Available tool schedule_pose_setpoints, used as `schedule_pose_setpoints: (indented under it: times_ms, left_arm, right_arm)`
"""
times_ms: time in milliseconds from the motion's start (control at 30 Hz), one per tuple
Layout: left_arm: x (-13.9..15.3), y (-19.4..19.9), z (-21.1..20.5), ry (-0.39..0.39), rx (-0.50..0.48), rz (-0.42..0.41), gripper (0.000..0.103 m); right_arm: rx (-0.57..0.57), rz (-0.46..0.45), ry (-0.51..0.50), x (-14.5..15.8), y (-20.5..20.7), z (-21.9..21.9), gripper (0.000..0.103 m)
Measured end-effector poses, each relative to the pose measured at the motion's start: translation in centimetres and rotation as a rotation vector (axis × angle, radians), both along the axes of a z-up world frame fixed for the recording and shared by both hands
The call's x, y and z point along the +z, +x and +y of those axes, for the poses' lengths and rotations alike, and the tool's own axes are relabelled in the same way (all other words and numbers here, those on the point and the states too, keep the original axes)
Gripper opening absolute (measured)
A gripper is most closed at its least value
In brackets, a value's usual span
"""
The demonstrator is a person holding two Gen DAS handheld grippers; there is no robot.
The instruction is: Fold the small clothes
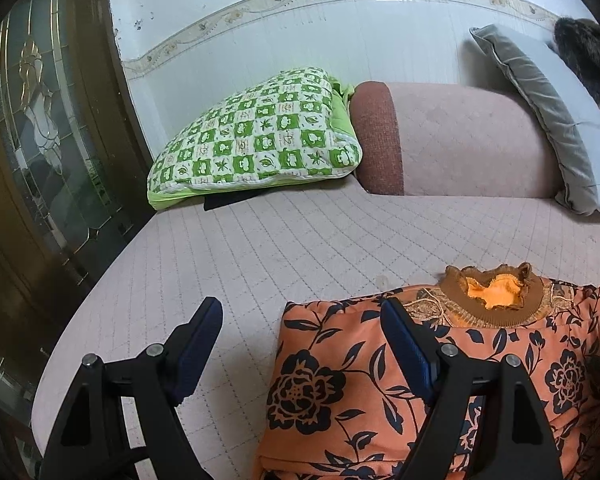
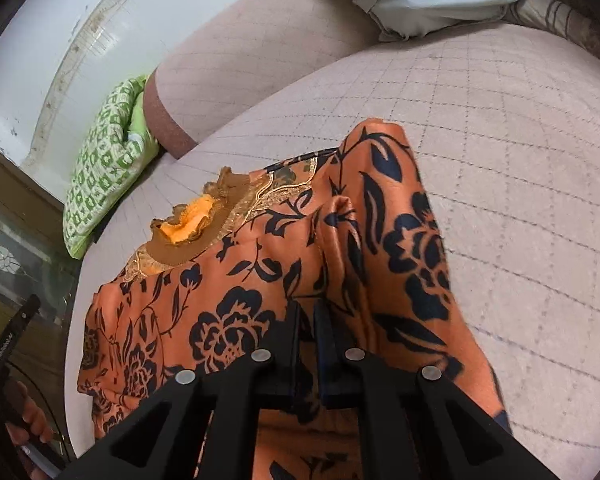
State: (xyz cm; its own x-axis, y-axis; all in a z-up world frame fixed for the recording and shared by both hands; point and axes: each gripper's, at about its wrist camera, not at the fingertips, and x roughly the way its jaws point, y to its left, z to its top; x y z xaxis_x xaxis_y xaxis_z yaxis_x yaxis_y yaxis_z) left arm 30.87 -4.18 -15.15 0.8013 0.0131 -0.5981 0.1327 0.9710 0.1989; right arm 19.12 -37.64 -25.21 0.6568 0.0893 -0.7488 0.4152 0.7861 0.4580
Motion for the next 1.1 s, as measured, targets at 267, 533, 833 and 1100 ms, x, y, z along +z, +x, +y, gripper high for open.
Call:
schedule_pose_setpoints:
  times_ms: [267, 533, 833, 1100]
  left_arm:
    - [0.6, 0.1, 0.9, -0.013, 0.021, -0.010, 0.082]
    - [0.9, 0.3, 1.4, -0.027, 0.031, -0.016, 0.082]
    - [0.5, 0.0, 1.3, 0.017, 0.019, 0.030, 0.082]
    - [-1.6, -2.3, 5.2, -0.041, 0.052, 0.206, 0.082]
  right_arm:
    - [0.077, -0.046, -0.021, 1.3, -0.3, 2.4, 0.009]
    - [0.091, 0.006, -0.060, -0.1, 0.8, 2.9, 0.009]
    - [0.115, 0.022, -0.036, 1.3, -0.9, 2.0, 0.009]
    - [0.135, 0.015, -0.027, 4.7, -8.4, -0.4, 0.009]
